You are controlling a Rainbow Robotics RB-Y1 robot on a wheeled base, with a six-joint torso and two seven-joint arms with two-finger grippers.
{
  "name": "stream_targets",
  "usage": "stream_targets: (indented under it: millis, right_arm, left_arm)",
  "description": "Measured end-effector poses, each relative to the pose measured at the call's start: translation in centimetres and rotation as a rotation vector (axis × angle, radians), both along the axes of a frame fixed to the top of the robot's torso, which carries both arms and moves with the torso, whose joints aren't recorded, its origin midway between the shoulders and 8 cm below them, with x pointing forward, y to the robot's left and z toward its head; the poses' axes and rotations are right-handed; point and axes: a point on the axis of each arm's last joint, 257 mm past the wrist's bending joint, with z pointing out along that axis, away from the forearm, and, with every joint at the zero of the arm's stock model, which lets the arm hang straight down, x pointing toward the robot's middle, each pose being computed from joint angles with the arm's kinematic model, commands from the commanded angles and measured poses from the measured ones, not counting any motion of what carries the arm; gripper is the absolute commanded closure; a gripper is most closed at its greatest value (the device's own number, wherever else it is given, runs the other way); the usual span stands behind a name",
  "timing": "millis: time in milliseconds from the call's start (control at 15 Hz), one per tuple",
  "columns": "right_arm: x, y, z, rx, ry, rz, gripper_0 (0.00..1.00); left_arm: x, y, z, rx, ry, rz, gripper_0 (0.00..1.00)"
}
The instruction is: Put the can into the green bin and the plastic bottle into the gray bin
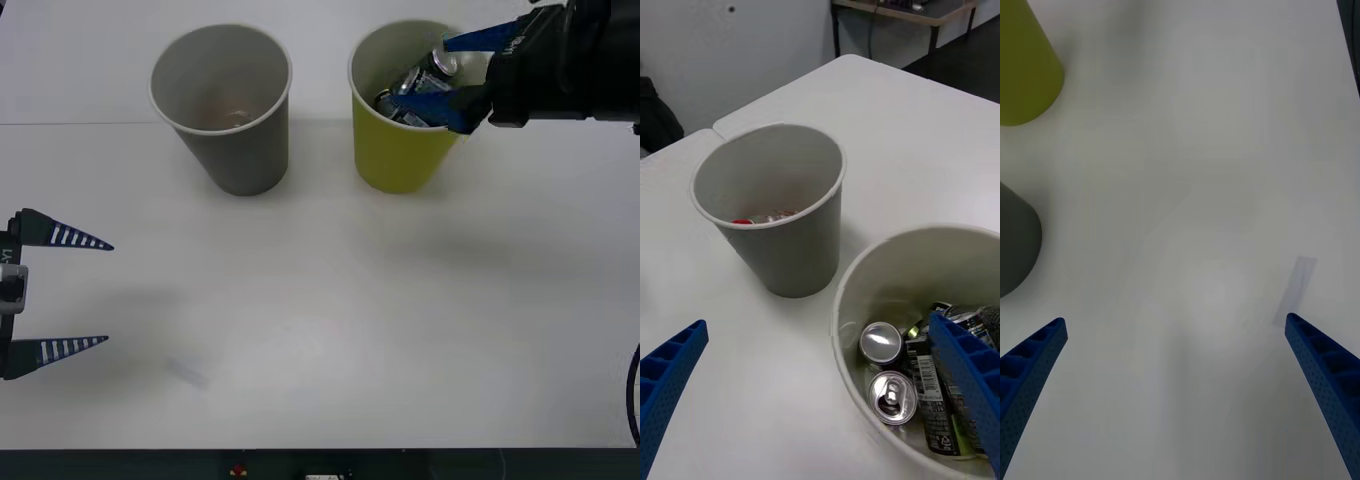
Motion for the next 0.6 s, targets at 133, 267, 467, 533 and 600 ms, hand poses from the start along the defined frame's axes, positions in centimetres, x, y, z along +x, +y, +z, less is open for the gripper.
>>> stream_targets:
  millis: [133, 267, 467, 533, 600]
  right_arm:
    - [-1.6, -0.2, -1.3, 0.000, -0.004, 0.009, 0.00]
    - [-3.1, -0.4, -2.6, 0.003, -0.005, 0.034, 0.00]
    - [-4.7, -0.8, -4.9, -0.004, -0.031, 0.094, 0.00]
    - [-5.2, -1.0, -5.8, -0.014, -0.041, 0.107, 0.00]
    - [-5.6, -1.3, -6.7, -0.027, -0.050, 0.118, 0.00]
  left_arm:
    - [0.0, 0.0, 0.0, 0.000, 0.000, 0.000, 0.00]
    - [0.0, 0.0, 0.0, 0.000, 0.000, 0.000, 0.00]
    - [0.0, 0.0, 0.0, 0.000, 0.000, 0.000, 0.00]
    - [0.0, 0.0, 0.0, 0.000, 0.000, 0.000, 0.00]
    - [0.0, 0.0, 0.0, 0.000, 0.000, 0.000, 0.00]
